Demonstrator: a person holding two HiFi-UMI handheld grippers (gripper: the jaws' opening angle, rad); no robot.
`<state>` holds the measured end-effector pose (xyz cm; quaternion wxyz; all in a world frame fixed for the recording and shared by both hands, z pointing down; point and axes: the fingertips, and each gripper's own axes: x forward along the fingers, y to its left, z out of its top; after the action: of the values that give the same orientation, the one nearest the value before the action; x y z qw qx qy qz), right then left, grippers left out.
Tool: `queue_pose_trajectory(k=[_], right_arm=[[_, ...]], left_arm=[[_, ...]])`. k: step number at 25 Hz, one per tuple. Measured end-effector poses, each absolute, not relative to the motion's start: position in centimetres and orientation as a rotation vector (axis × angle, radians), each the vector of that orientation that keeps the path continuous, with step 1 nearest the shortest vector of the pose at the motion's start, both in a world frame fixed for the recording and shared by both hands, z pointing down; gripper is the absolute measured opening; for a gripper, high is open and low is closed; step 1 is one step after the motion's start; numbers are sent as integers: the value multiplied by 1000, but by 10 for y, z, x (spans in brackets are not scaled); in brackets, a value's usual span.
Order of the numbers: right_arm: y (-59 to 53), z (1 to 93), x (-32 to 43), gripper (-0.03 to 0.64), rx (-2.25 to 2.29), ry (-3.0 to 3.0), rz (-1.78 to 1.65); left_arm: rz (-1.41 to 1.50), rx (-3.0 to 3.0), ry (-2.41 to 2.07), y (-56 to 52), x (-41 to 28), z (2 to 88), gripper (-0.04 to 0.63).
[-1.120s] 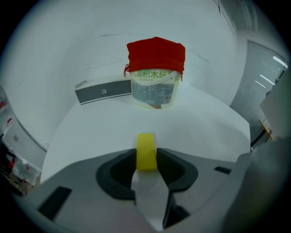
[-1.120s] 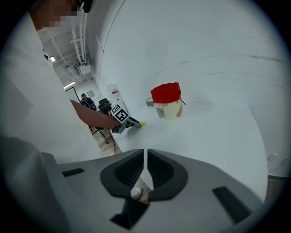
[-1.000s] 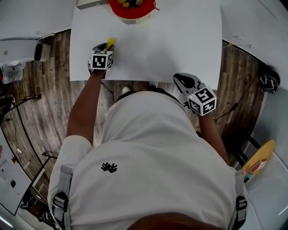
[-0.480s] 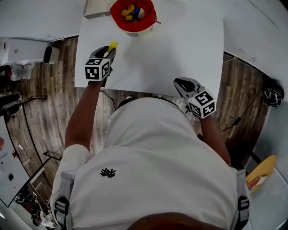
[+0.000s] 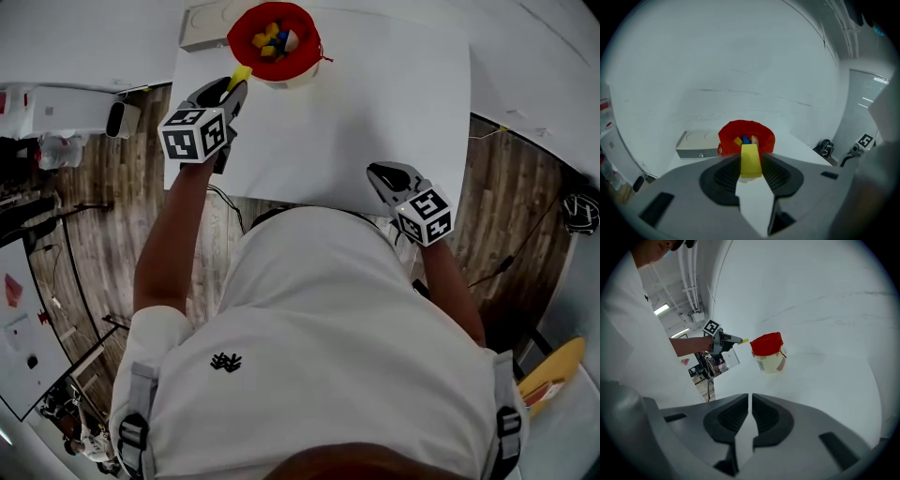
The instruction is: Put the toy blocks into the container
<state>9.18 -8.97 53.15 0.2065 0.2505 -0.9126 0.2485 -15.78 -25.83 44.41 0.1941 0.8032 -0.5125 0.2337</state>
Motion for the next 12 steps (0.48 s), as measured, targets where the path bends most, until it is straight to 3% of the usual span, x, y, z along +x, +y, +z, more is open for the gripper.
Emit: queue_pose_trajectory(k=[12], right_arm=[[-93,537,107,26,725,-2566,726]], left_arm=[[677,2200,-1481,-334,-131,436,141]])
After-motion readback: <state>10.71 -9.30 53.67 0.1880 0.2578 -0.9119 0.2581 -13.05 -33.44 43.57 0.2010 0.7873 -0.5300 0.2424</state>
